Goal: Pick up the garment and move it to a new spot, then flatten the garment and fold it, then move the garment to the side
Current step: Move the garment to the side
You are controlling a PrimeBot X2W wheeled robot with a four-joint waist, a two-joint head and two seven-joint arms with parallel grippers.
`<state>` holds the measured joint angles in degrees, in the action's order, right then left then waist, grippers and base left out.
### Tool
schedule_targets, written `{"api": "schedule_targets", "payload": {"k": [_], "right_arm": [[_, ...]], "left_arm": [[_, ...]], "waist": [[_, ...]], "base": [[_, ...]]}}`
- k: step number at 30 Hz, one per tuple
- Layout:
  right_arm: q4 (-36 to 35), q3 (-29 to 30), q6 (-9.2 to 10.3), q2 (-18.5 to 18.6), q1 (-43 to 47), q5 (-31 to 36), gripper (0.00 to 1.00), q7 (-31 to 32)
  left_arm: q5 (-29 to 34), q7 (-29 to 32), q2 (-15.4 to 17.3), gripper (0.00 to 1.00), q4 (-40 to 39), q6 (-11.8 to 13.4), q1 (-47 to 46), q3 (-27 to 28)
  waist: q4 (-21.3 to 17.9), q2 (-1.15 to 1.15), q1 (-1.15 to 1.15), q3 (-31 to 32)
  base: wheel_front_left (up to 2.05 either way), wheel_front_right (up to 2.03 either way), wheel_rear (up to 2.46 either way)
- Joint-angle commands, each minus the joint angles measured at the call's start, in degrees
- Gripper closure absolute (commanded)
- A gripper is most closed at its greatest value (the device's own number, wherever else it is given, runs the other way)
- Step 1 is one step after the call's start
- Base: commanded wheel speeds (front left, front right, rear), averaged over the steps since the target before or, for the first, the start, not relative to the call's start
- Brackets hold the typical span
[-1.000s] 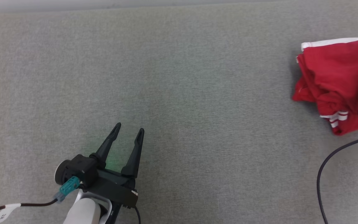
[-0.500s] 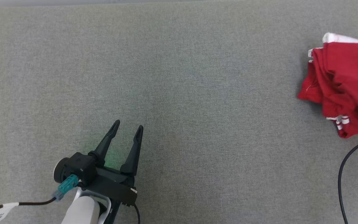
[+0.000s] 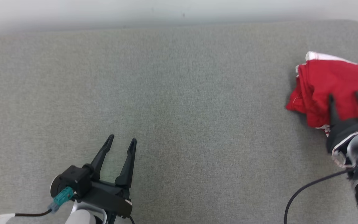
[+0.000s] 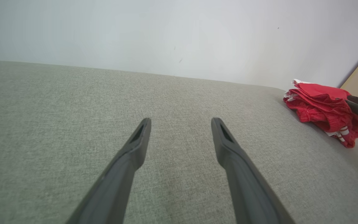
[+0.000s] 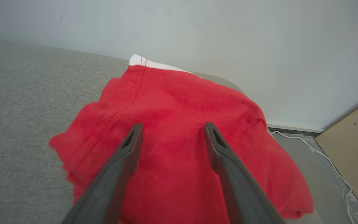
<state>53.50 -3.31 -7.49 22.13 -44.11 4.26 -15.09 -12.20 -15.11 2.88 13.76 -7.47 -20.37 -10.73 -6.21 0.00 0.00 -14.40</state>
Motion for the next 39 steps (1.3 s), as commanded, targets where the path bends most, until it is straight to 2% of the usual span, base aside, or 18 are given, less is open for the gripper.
{"api": "schedule_targets", "payload": {"k": [1,4,9,15,21,31,39], "right_arm": [[0.46,-0.74,0.01,-0.48,1.33,-1.00,0.00,-0.01],[2.24,-3.13,0.00,-2.18,3.52,-3.23,0.00,-0.01],[2.37,-6.67,0.00,-3.00,6.47,-7.19,0.00,-0.01],[-2.93,-9.02,0.00,-3.41,11.62,-11.99,0.00,0.00],[-10.24,-10.43,0.00,-4.75,16.82,-14.59,0.00,-0.01],[-18.77,-7.60,0.00,-7.73,23.33,-13.13,0.00,-0.01],[-24.24,-5.79,0.00,-12.17,28.24,-10.75,0.00,-0.01]], "left_arm": [[-0.68,-0.01,0.08,0.00,0.31,0.01,1.13,0.30],[-1.14,-0.01,0.06,0.00,0.67,0.01,2.30,0.50],[-1.28,-0.02,0.06,0.00,1.04,0.01,4.20,1.05],[-1.08,-0.01,0.05,0.00,1.24,0.23,7.47,2.53],[-0.06,-0.01,0.04,0.00,0.54,1.47,10.87,5.15],[2.61,-0.01,0.05,0.00,-0.49,4.39,13.81,8.30],[3.66,-0.01,0.06,0.00,-0.40,7.07,15.42,10.92]], "waist": [[0.43,0.00,0.00,2.41],[0.92,0.00,0.00,4.09],[1.77,0.00,0.00,6.85],[2.29,0.00,0.00,10.79],[2.12,0.00,0.00,13.34],[2.75,0.00,0.00,14.65],[2.19,0.00,0.00,15.28]], "base": [[0.00,0.00,0.00],[0.00,0.00,0.00],[0.00,0.00,0.00],[0.00,0.00,0.00],[0.00,0.00,0.00],[0.00,0.00,0.00],[0.00,0.00,0.00]]}}
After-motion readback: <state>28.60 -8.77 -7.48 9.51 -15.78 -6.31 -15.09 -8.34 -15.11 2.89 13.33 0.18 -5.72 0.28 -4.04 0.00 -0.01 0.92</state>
